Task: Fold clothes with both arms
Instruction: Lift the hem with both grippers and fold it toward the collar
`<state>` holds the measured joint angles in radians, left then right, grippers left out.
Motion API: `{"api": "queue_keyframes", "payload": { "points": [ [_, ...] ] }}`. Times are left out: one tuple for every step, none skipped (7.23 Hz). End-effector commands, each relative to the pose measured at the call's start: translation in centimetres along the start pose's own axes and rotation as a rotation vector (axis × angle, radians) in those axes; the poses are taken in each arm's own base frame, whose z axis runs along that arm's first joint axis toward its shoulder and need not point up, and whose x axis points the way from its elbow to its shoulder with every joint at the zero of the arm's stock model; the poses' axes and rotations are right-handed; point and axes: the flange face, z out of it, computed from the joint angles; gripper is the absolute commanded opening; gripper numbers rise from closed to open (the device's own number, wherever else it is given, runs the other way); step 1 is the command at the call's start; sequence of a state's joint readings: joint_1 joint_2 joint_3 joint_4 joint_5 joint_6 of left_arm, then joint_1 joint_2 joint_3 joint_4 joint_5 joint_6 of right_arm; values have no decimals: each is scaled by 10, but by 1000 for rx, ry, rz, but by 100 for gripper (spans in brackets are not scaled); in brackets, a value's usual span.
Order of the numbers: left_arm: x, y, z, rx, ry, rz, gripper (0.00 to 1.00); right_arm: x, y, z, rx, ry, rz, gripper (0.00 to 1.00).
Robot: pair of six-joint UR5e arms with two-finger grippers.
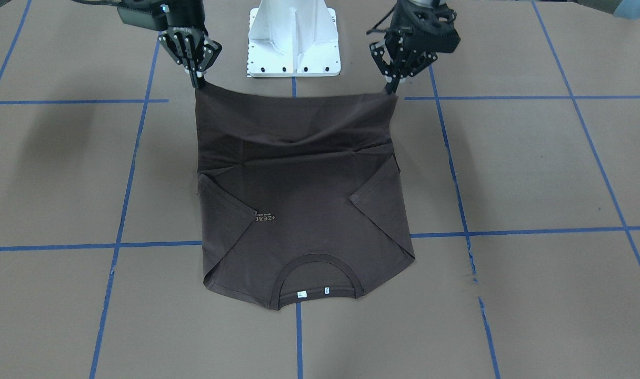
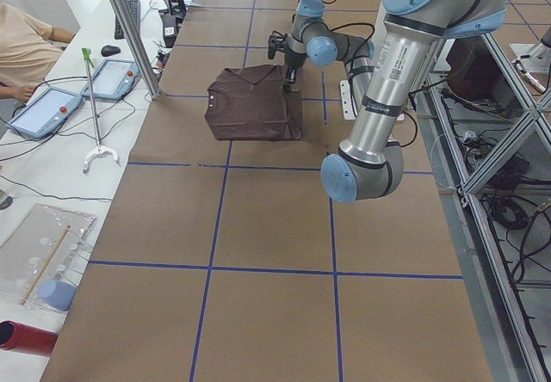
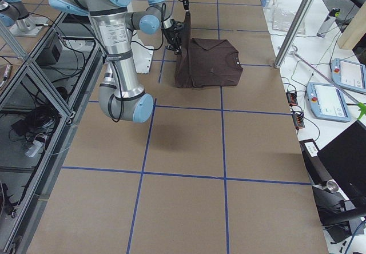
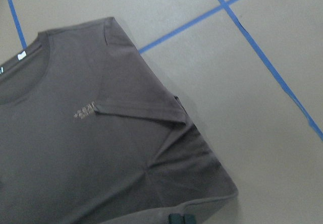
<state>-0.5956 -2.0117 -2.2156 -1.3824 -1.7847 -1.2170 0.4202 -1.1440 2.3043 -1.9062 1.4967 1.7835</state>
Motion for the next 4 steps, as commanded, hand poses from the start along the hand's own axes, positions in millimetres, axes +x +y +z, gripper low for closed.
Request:
{"api": "queue_keyframes", "payload": {
  "points": [
    [-15,-63,47,61,-36,-1,0,-31,-68,54,43,-20,9,0],
    [-20,-87,77,83,-35,0,0,-42,-93,87,64,-28,24,0],
    [-22,-103,110,91,-39,-2,0,-51,-107,116,79,-19,34,0],
    [-25,-117,137,99,-40,-1,0,-57,-118,140,91,1,26,0]
  ]
}}
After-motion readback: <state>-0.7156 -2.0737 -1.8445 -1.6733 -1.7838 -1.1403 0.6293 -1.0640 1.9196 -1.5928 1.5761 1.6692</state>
